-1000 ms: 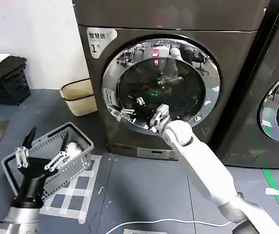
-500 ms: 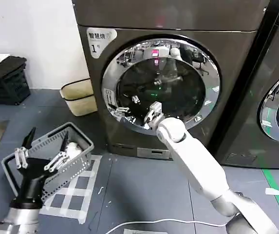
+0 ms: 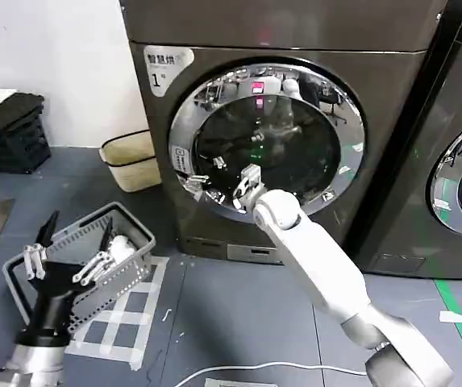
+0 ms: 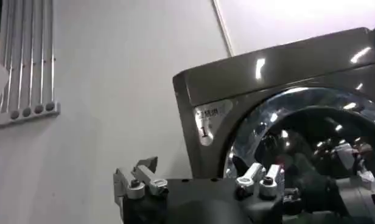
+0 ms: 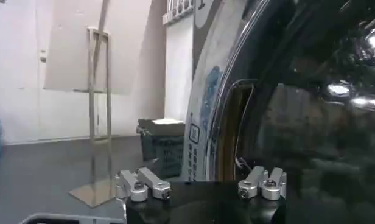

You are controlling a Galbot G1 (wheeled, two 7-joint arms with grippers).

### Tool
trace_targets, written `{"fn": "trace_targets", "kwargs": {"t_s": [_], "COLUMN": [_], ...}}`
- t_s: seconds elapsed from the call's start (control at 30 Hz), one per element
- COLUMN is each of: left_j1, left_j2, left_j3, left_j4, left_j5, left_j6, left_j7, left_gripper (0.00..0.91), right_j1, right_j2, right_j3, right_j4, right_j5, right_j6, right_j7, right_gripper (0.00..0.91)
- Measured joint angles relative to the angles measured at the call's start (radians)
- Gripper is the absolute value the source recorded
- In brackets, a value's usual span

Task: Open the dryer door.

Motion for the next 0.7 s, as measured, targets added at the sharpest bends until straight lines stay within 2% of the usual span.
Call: {"fn": "trace_targets", "kwargs": {"t_s": [0.27, 0.7], "left_j1": [0.001, -0.004], "left_j2": [0.000, 0.004], "left_j3": [0.000, 0.000], "left_j4": [0.000, 0.004], "left_j5": [0.000, -0.001], "left_j6": [-0.001, -0.001], "left_j7": [0.000, 0.001], "left_gripper": [0.907, 0.907], "right_j1": [0.011, -0.002], "right_j2": [-0.004, -0.061], "right_j3": [-0.014, -0.029], "right_j4": [-0.010, 0.053], "right_j5": [0.010, 0.096], "right_j6": [0.000, -0.019], "right_j7": [-0.059, -0.174], "right_gripper": [0.907, 0.907]}}
